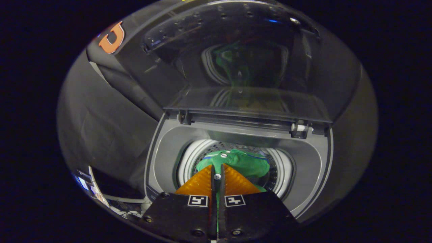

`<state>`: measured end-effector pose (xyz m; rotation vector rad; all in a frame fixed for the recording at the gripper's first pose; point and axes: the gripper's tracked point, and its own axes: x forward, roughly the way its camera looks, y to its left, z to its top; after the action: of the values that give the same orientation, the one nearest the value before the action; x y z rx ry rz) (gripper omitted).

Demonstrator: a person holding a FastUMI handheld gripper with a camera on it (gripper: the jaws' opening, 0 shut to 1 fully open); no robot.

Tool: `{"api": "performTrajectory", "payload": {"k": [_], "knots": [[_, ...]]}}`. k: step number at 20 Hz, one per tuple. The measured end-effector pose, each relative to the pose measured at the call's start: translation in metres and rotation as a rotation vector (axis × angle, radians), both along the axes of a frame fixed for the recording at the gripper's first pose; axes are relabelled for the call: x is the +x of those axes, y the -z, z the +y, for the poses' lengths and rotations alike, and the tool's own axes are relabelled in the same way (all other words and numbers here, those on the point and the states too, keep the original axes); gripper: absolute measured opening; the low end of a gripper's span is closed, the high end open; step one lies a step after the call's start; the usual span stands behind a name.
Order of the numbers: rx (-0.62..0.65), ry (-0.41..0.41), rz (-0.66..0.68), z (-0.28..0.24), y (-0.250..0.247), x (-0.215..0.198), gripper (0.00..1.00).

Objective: Put the clothes into the washing machine and then close the washing machine lid.

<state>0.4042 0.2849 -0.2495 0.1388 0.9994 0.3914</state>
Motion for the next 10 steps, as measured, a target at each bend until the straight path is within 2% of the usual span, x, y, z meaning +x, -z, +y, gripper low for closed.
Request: {"api": "performTrajectory", "payload": {"k": [10], "knots": [[-0.01,-0.023,-0.005,0.005,0.0005,0.0005,0.05]]}}
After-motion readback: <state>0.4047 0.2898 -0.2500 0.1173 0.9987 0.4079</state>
